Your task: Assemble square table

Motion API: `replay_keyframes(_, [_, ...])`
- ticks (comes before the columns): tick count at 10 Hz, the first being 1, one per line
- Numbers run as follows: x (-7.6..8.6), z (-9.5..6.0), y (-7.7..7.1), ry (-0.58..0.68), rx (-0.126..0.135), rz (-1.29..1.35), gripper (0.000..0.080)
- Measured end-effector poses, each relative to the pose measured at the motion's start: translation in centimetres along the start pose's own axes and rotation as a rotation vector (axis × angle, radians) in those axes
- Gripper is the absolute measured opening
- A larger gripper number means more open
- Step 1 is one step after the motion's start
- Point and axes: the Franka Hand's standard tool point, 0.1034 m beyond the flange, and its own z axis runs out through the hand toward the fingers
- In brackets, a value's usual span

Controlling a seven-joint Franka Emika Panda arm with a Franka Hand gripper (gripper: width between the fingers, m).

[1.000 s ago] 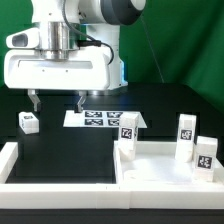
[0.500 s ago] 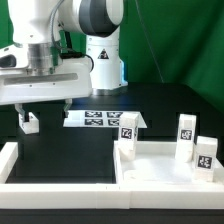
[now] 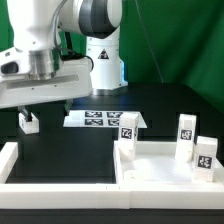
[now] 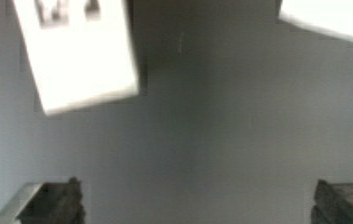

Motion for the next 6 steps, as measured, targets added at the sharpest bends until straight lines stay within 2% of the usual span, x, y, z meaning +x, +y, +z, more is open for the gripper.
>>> replay_keyframes(2, [-0.2, 0.2, -0.4, -0.095, -0.007, 0.005, 0.0649])
replay_keyframes(4, [-0.2, 0.5, -1.0, -0.216, 0.024, 0.000, 0.0649])
replay_keyframes(5, [-0.3, 0.9, -0.8, -0.281, 0.026, -0.014, 0.0649])
replay_keyframes(6, [-1.0, 2.1, 0.5, -0.356, 0.011, -0.063, 0.0649])
